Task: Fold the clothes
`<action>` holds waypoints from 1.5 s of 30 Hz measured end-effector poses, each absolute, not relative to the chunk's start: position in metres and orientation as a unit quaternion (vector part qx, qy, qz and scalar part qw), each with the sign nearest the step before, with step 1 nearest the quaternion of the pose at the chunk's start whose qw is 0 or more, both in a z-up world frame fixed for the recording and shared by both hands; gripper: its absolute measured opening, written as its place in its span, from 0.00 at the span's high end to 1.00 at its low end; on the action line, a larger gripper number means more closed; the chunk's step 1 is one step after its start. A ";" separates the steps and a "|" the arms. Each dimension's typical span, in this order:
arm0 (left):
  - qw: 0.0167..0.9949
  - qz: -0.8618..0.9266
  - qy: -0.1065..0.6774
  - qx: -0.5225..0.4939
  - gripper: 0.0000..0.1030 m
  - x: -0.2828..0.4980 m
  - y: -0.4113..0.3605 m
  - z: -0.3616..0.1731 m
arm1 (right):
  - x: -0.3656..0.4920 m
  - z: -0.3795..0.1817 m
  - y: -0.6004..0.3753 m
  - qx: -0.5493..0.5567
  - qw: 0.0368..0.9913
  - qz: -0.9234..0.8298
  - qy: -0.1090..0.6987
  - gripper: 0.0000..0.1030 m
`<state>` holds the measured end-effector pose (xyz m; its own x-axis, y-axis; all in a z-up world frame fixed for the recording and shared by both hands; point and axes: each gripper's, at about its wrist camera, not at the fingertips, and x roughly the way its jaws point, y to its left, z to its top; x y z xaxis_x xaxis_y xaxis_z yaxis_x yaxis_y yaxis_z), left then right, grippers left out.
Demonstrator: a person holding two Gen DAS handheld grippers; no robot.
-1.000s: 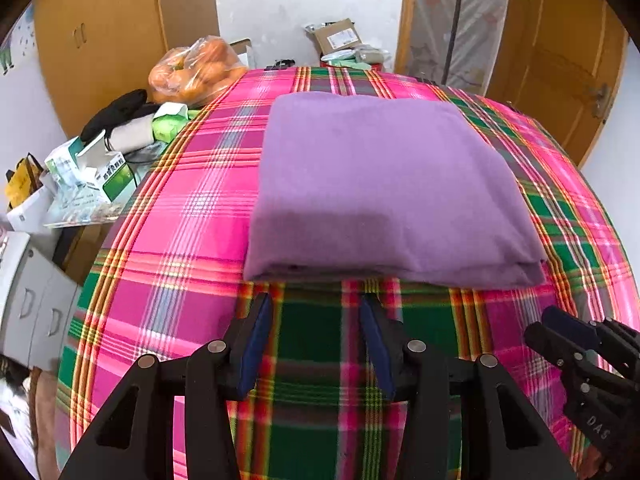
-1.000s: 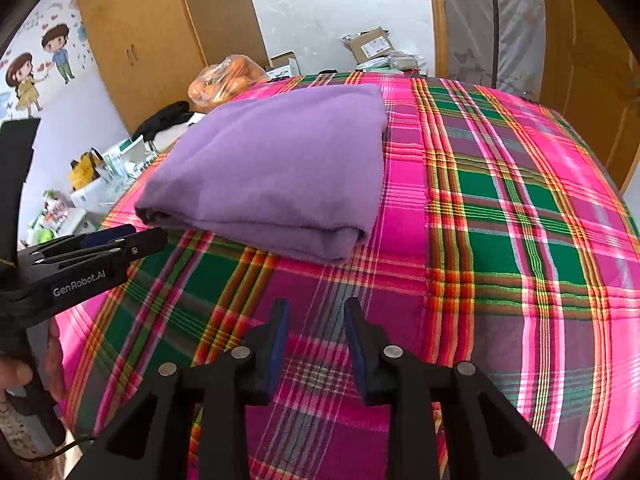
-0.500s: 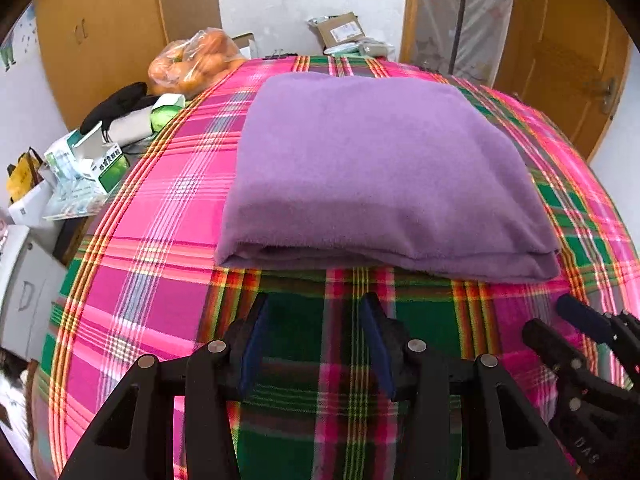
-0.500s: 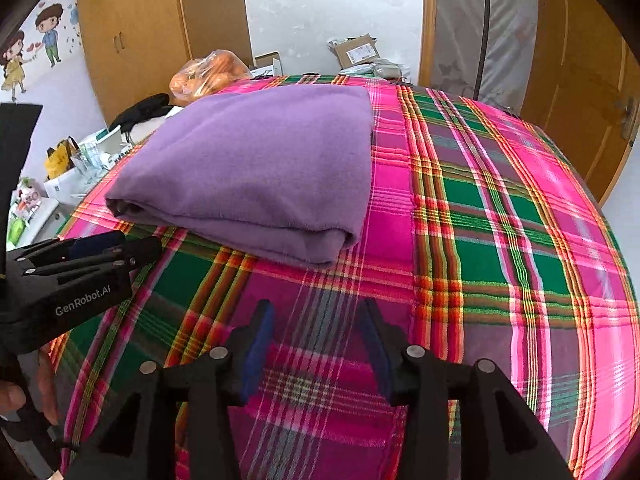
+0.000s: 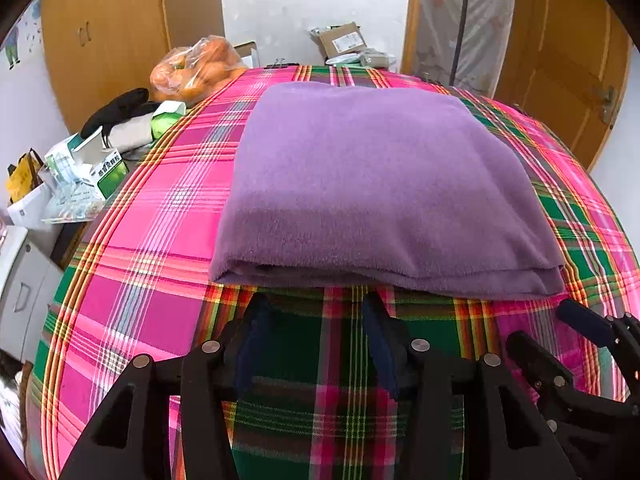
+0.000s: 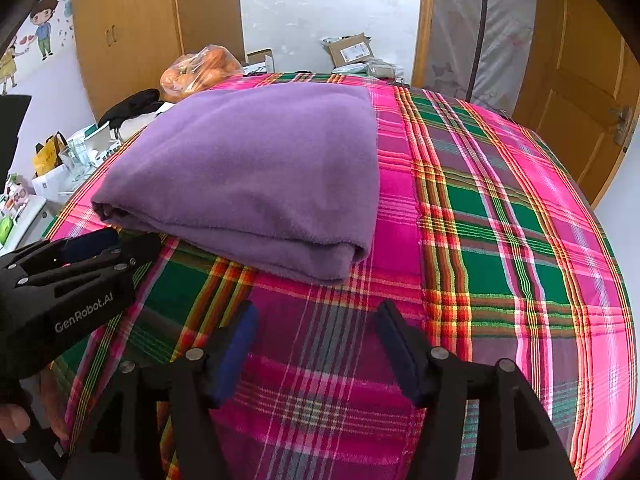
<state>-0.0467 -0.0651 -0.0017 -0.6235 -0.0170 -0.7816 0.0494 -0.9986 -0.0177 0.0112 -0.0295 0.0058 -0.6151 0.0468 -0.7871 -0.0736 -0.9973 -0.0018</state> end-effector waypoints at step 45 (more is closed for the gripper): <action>0.029 -0.904 0.026 0.426 0.41 -0.048 -0.063 -0.003 | 0.005 0.006 -0.026 -0.438 0.034 0.898 0.020 0.33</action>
<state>-0.0478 -0.0635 -0.0028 -0.6347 -0.0297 -0.7722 0.0749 -0.9969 -0.0231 0.0053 -0.0257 0.0061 -0.6132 0.0443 -0.7887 -0.0790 -0.9969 0.0054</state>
